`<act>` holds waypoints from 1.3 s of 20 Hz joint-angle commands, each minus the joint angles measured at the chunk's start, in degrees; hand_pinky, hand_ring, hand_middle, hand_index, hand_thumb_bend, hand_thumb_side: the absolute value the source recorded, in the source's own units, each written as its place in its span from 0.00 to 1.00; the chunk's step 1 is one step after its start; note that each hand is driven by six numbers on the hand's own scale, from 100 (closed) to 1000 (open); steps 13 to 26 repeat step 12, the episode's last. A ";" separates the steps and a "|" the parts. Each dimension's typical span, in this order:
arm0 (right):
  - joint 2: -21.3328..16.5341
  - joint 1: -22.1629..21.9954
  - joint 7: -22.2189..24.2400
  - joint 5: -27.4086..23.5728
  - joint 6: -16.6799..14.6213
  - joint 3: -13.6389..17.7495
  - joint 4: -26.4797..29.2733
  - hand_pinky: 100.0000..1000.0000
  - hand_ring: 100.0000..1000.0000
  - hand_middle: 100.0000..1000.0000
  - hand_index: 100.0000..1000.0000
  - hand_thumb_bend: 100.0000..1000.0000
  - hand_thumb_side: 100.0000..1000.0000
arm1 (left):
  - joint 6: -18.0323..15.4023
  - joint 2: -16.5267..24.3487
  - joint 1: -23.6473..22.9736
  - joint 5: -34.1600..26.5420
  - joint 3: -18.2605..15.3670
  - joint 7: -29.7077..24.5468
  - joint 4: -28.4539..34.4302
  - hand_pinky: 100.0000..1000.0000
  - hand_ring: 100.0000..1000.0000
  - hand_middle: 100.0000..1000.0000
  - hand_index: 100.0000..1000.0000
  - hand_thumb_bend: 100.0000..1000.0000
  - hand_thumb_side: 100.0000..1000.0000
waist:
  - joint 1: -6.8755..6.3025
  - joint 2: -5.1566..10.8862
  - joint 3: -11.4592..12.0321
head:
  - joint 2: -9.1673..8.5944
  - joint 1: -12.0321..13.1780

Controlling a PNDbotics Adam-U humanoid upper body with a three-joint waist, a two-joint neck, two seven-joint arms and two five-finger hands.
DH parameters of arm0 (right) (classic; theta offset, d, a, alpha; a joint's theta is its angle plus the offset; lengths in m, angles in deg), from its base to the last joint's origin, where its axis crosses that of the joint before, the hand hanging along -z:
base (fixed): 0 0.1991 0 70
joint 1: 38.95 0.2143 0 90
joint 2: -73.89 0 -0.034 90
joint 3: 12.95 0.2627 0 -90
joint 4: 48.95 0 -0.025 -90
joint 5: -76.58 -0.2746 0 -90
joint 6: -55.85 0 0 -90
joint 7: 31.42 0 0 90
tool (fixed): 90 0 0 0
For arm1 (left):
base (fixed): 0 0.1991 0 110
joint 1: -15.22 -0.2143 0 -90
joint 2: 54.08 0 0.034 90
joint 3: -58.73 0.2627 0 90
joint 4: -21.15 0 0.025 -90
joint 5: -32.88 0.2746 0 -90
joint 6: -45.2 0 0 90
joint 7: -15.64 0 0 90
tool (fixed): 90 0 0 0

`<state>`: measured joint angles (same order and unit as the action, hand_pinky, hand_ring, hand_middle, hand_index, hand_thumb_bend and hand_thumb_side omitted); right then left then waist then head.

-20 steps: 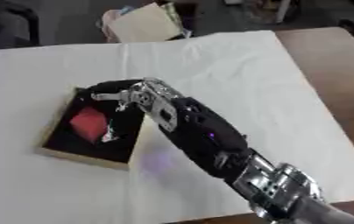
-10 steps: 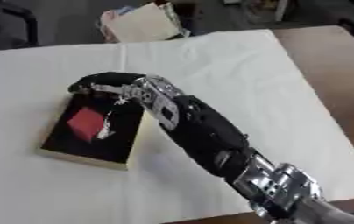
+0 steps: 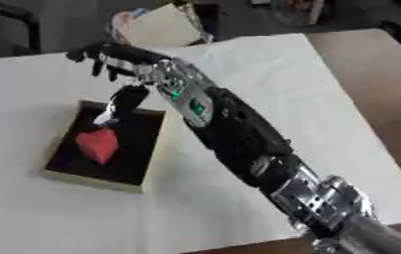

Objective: Pick up objects on the table and place them in the box.

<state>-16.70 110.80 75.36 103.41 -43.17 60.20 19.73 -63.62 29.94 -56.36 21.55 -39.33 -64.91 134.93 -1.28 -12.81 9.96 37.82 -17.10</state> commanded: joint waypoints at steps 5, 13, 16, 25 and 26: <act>-8.91 4.80 -13.11 -2.94 7.53 11.96 -6.46 0.48 0.67 0.78 0.95 0.58 0.40 | 0.19 1.43 -0.18 0.46 -0.76 0.52 0.81 0.78 0.63 0.64 0.79 0.13 0.37 | 0.42 1.90 -0.40 | 0.21 0.90; -14.06 8.09 -36.14 -14.86 11.42 23.56 -33.14 0.42 0.61 0.71 0.89 0.49 0.38 | 0.36 1.93 -0.49 0.76 -0.71 0.60 0.81 0.78 0.63 0.64 0.79 0.13 0.37 | 0.85 2.60 0.07 | 0.16 1.18; -14.06 8.09 -36.14 -14.86 11.42 23.56 -33.14 0.42 0.61 0.71 0.89 0.49 0.38 | 0.36 1.93 -0.49 0.76 -0.71 0.60 0.81 0.78 0.63 0.64 0.79 0.13 0.37 | 0.85 2.60 0.07 | 0.16 1.18; -14.06 8.09 -36.14 -14.86 11.42 23.56 -33.14 0.42 0.61 0.71 0.89 0.49 0.38 | 0.36 1.93 -0.49 0.76 -0.71 0.60 0.81 0.78 0.63 0.64 0.79 0.13 0.37 | 0.85 2.60 0.07 | 0.16 1.18; -14.06 8.09 -36.14 -14.86 11.42 23.56 -33.14 0.42 0.61 0.71 0.89 0.49 0.38 | 0.36 1.93 -0.49 0.76 -0.71 0.60 0.81 0.78 0.63 0.64 0.79 0.13 0.37 | 0.85 2.60 0.07 | 0.16 1.18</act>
